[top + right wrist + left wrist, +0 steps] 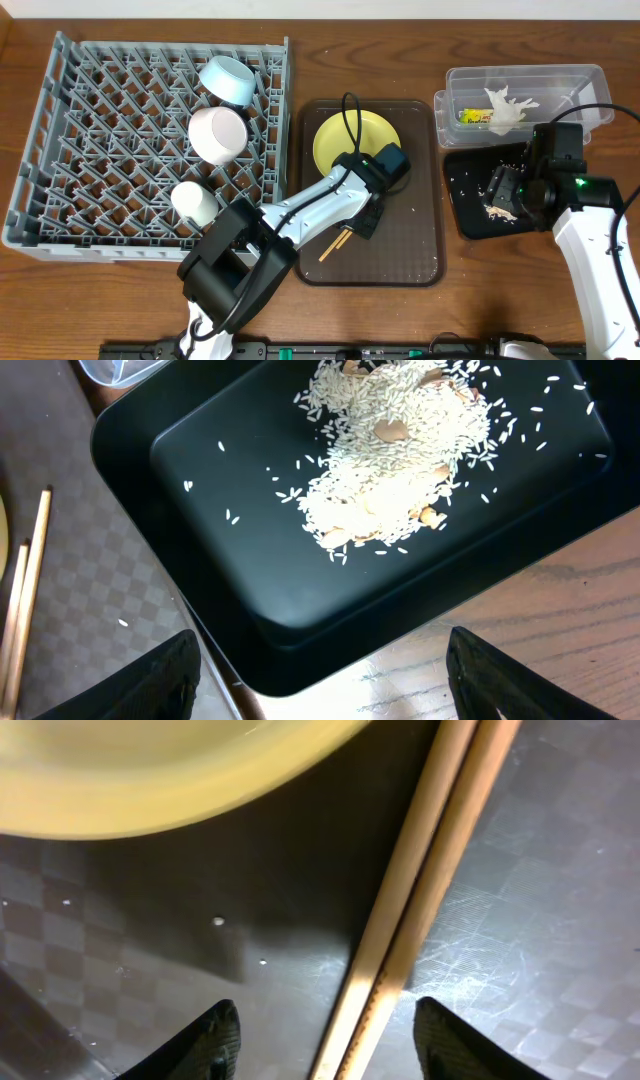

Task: Sort waste into correct bins and load items into the dishwasher rack
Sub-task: 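Grasp the chopsticks and stand them upright in the rack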

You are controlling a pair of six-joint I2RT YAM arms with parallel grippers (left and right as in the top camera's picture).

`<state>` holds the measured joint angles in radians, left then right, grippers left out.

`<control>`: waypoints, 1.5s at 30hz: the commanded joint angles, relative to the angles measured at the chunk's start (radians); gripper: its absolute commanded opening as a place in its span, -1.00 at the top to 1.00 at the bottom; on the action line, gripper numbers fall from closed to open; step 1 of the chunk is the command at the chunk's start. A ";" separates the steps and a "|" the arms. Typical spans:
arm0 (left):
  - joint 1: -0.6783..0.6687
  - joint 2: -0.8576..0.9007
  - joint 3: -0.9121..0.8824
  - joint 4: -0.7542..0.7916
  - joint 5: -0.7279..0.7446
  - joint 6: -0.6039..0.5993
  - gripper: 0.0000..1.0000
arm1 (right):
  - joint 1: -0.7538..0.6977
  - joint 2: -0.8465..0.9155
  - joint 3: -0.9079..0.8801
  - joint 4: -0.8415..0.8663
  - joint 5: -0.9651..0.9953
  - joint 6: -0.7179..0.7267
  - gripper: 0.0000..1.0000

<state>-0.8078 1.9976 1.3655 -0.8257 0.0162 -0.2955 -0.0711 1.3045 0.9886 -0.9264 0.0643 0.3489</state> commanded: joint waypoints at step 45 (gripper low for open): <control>0.003 -0.198 -0.065 0.005 0.142 -0.013 0.87 | -0.009 -0.010 0.013 -0.006 0.010 0.013 -0.54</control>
<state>-0.8024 1.8343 1.2999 -0.8127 0.1551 -0.3145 -0.0711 1.3045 0.9886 -0.9302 0.0643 0.3492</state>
